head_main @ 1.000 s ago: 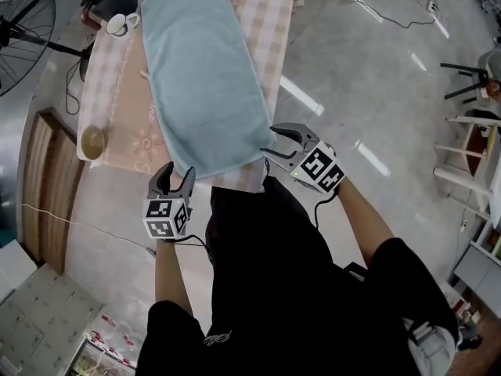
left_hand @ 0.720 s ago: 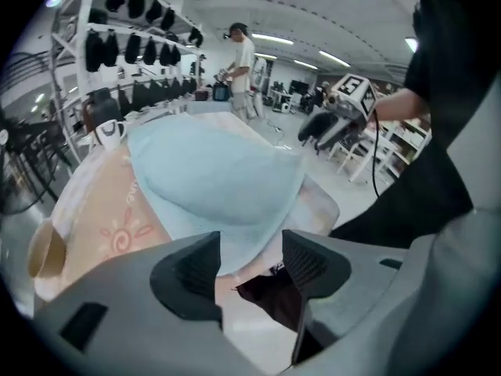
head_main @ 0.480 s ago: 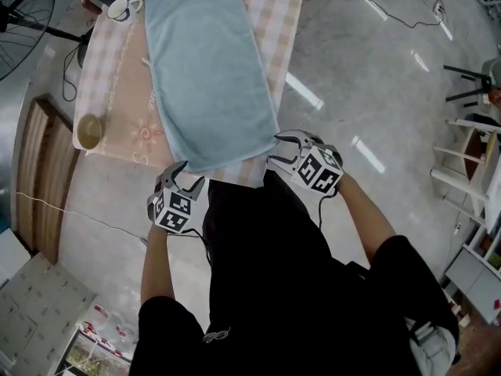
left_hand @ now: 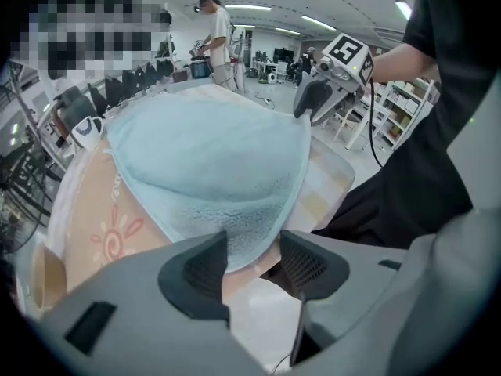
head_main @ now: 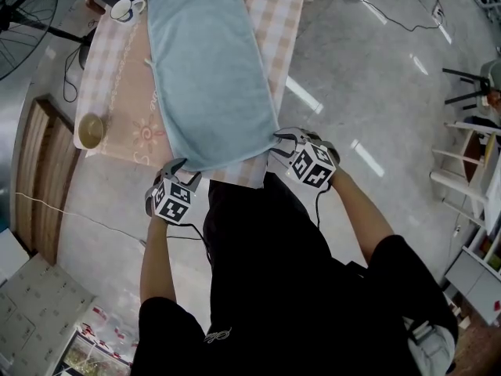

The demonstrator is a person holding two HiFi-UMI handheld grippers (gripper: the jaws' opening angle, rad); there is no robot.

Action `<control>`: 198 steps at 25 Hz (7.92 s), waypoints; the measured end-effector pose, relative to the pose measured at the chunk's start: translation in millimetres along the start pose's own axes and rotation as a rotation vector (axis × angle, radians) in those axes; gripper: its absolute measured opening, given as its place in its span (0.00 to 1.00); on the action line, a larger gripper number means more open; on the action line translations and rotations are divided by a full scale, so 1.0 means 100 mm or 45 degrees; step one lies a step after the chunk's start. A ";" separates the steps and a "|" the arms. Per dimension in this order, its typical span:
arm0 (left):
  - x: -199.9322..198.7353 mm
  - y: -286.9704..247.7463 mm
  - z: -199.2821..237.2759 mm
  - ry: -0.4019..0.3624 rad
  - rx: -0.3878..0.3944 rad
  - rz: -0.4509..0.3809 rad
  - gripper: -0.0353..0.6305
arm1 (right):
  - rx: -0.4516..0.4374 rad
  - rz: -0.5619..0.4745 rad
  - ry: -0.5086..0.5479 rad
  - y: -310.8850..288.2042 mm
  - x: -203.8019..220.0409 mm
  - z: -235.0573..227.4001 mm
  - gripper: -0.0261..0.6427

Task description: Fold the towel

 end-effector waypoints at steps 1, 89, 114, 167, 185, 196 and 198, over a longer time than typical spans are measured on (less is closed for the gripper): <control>0.00 0.00 0.01 0.028 -0.008 0.001 0.36 | 0.017 0.003 -0.013 0.00 0.00 -0.02 0.21; -0.69 0.23 2.43 0.451 -0.028 -0.424 0.32 | 0.214 -0.294 -0.380 -0.13 -0.84 -2.23 0.32; -0.49 -0.01 2.07 0.405 -0.055 -0.346 0.11 | 0.161 -0.199 -0.236 -0.33 -0.69 -1.80 0.10; -0.81 0.59 2.63 0.735 -0.168 -0.584 0.42 | 0.268 -0.225 -0.452 -0.03 -1.55 -2.03 0.39; -1.66 0.51 -0.13 0.893 -0.368 -0.609 0.42 | -0.048 -0.476 -0.080 0.99 -0.85 -1.99 0.39; -1.82 0.32 -0.03 0.934 -0.343 -0.675 0.42 | -0.176 -0.354 0.174 0.68 -1.34 -2.21 0.39; -1.93 0.24 0.07 0.913 -0.308 -0.696 0.42 | -0.206 -0.291 0.225 0.64 -1.39 -2.29 0.39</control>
Point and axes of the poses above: the fingertips, and each gripper's own axes: y backward along the fingers, z to its left, x out of its underside, the point moved 10 cm from there along y, backward along the fingers, and after that the axes turned 1 degree about y, right-handed, at the moved point
